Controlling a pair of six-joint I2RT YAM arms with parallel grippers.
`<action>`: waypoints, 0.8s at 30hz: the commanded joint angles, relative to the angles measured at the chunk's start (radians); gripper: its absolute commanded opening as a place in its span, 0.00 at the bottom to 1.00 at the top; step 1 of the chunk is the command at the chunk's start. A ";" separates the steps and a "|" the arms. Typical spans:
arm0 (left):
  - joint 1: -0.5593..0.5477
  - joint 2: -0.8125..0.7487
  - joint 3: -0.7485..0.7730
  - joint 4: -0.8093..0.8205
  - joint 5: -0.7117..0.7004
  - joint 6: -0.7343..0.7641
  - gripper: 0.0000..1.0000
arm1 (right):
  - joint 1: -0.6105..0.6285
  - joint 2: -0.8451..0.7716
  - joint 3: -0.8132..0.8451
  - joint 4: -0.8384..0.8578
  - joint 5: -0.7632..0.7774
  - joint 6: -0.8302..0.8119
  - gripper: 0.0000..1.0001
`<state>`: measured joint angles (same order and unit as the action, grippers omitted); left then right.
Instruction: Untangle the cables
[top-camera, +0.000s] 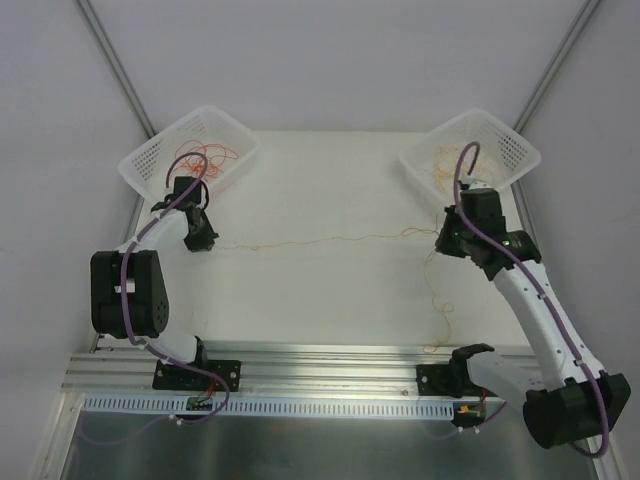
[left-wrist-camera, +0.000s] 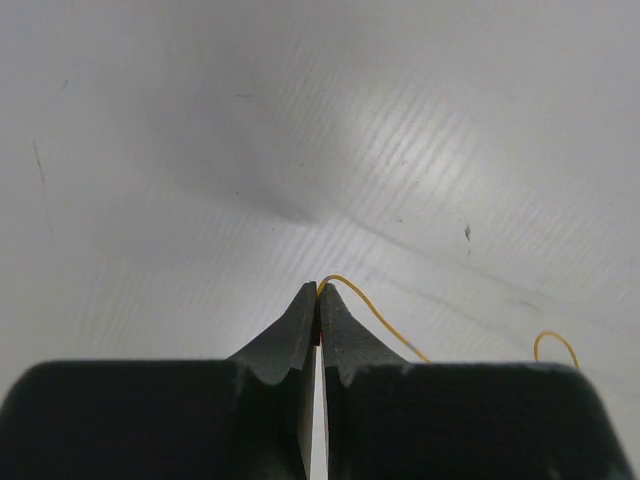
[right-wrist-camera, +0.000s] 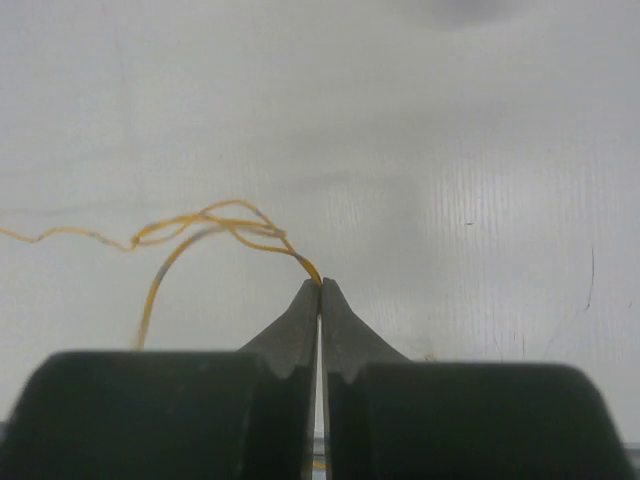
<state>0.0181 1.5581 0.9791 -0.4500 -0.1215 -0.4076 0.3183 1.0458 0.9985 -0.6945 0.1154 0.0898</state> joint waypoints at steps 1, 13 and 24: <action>0.043 -0.006 0.004 0.000 0.026 -0.019 0.00 | -0.189 -0.046 0.086 -0.062 -0.188 -0.004 0.01; 0.017 -0.094 -0.062 0.023 0.206 -0.004 0.09 | -0.188 0.020 0.149 0.021 -0.525 -0.028 0.01; -0.083 -0.387 -0.203 0.040 0.379 0.096 0.89 | 0.060 0.157 0.137 0.024 -0.514 -0.082 0.01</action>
<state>-0.0593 1.2423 0.8070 -0.4225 0.1837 -0.3679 0.3531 1.1954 1.1122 -0.6918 -0.3733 0.0357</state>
